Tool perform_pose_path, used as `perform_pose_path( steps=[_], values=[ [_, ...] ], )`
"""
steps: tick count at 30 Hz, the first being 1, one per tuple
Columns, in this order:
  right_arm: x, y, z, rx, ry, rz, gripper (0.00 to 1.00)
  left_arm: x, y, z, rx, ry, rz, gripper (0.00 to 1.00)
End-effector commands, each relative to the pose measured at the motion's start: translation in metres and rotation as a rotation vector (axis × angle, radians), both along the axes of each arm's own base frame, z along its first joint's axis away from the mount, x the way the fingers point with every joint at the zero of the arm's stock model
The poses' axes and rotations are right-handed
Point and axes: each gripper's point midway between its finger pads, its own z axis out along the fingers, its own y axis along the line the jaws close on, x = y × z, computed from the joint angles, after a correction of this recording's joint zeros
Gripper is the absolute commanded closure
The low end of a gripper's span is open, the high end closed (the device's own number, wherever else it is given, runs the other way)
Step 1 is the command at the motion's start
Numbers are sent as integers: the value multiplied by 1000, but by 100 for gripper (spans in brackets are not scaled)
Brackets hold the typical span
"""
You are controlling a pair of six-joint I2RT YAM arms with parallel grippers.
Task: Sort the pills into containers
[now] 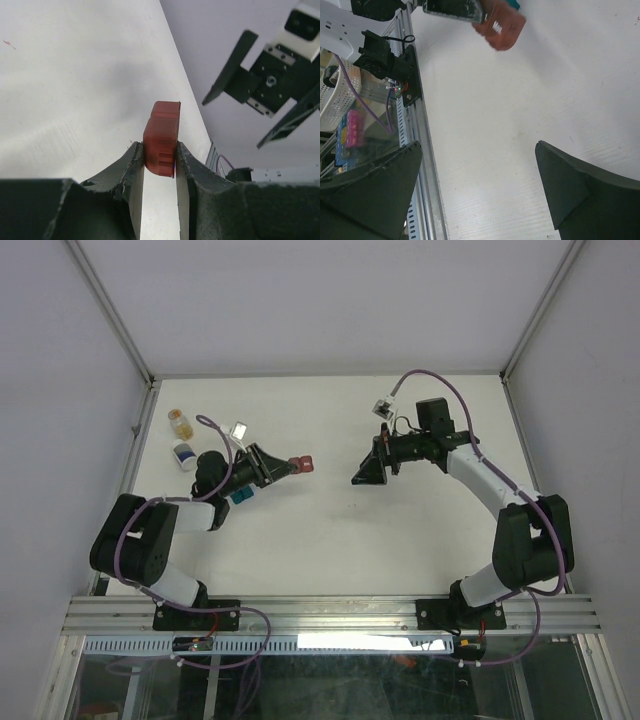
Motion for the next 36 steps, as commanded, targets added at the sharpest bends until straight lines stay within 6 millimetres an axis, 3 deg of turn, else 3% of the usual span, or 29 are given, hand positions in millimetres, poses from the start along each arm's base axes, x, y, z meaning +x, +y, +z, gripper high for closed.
perform_pose_path(
  steps=[1,6,10,19,23,30,36],
  values=[
    [1,2,9,13,-41,-11,1,41,14,-2,36,84,102,100],
    [1,3,8,19,-36,-19,1,89,28,22,50,54,193,100],
    [1,3,8,20,-41,-21,1,116,33,36,77,20,225,100],
    [1,3,10,25,-43,-27,1,167,66,40,129,29,344,99],
    [2,2,12,27,-50,-29,0,175,80,36,139,49,373,99],
    [0,3,10,32,-37,-24,1,169,115,28,164,71,473,97],
    [0,3,12,35,-41,-25,1,182,143,23,154,103,567,96]
  ],
)
